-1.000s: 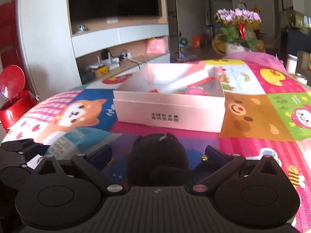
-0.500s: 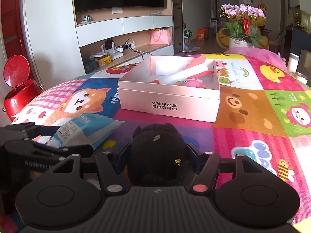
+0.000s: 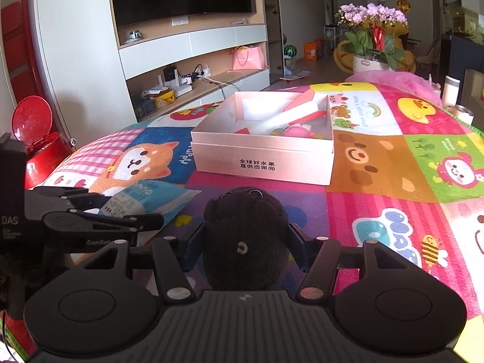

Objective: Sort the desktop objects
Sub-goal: 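Grasp the blue-and-white wipes packet with the left tool while the right tool holds the plush, then drop the wipes packet into the pink box from the left tool, then lower the black plush toy into the pink box and open the right tool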

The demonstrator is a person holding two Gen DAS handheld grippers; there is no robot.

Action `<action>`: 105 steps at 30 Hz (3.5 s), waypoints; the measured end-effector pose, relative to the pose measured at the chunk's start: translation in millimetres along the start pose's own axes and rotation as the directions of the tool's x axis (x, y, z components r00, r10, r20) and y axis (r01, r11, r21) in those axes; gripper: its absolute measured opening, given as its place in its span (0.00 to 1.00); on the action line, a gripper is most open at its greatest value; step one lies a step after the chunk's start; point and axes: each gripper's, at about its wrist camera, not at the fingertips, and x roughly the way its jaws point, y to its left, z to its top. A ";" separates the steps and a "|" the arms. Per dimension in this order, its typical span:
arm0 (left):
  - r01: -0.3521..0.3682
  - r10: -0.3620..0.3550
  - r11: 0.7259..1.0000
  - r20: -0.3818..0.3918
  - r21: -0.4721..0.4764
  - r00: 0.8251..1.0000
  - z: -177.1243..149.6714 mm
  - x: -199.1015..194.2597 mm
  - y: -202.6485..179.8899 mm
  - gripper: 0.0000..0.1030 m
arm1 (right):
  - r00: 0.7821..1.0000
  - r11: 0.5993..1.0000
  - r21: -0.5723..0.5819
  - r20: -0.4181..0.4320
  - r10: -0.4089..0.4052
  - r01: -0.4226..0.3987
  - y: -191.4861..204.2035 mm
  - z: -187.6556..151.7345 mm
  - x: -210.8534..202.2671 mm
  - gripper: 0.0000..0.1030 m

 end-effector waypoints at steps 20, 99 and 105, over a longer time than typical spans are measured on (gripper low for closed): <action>-0.087 0.031 0.986 0.359 0.142 0.933 159.4 17.7 -39.5 0.82 | 0.986 0.999 0.043 0.168 0.003 -0.011 -19.1 25.5 -43.5 0.55; 0.065 -0.050 0.989 0.115 -0.132 0.992 23.7 14.4 17.8 1.00 | 0.999 0.960 0.279 -0.048 -0.019 0.032 -81.6 169.5 203.1 0.47; 0.077 -0.061 0.988 0.115 -0.135 0.991 22.3 13.6 16.7 1.00 | 0.998 0.989 0.137 -0.017 -0.053 0.055 -61.7 172.3 188.9 0.45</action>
